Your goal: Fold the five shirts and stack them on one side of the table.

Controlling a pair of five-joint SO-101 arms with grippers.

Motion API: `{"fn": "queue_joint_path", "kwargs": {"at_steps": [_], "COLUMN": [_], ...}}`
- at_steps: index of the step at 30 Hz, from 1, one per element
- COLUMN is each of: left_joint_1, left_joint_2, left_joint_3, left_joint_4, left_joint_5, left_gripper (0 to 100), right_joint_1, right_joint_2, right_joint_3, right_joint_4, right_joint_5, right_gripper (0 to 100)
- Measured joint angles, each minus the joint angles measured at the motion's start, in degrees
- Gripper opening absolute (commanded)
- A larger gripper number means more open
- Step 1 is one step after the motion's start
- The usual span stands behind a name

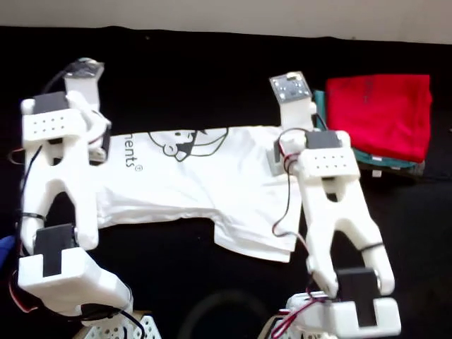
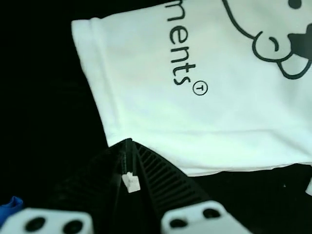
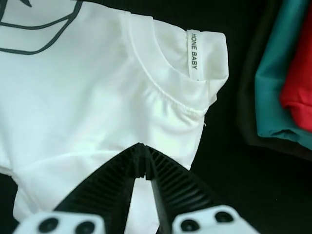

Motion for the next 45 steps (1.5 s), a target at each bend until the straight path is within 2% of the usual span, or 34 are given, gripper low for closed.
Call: {"fn": "queue_joint_path", "kwargs": {"at_steps": [3,8,13,17,20,23,28,32,36,42,45], "left_joint_1": [1.5,0.3,-1.8,-3.7,-5.8,-7.5,-8.0,-8.0,-7.0,-2.5,-2.0], "left_joint_2": [0.0,0.0,-0.3,-0.5,-0.4,-0.4,-0.4,0.1,2.4,14.1,20.6], "left_joint_3": [8.2,20.2,26.7,27.4,25.8,21.5,9.6,-1.0,-4.0,-5.8,-9.8], "left_joint_4": [-4.2,-11.6,-13.3,-12.4,-9.8,-3.9,7.2,9.9,6.7,-7.0,-11.3], "left_joint_5": [0.0,0.0,-3.0,-4.7,-4.8,-4.8,-4.8,-4.8,-2.1,5.2,7.6], "left_gripper": [1,1,1,1,1,1,1,1,1,1,1], "right_joint_1": [-0.3,-0.3,0.0,1.0,1.6,1.8,1.8,1.8,1.8,1.5,1.4], "right_joint_2": [8.2,21.1,30.1,31.2,31.3,31.3,28.6,23.9,22.7,22.9,25.8], "right_joint_3": [-4.6,-12.3,-17.8,-19.6,-19.7,-19.7,-19.7,-19.7,-19.7,-19.2,-19.3], "right_joint_4": [-1.4,-2.3,-2.3,-2.3,-2.2,-1.8,0.3,0.4,0.2,-6.7,-8.4], "right_joint_5": [0.0,0.0,0.0,0.0,0.0,0.0,0.0,0.0,0.0,0.0,0.0], "right_gripper": [0.6,0.6,0.6,0.6,0.6,0.6,0.6,0.6,0.6,0.6,0.6]}}
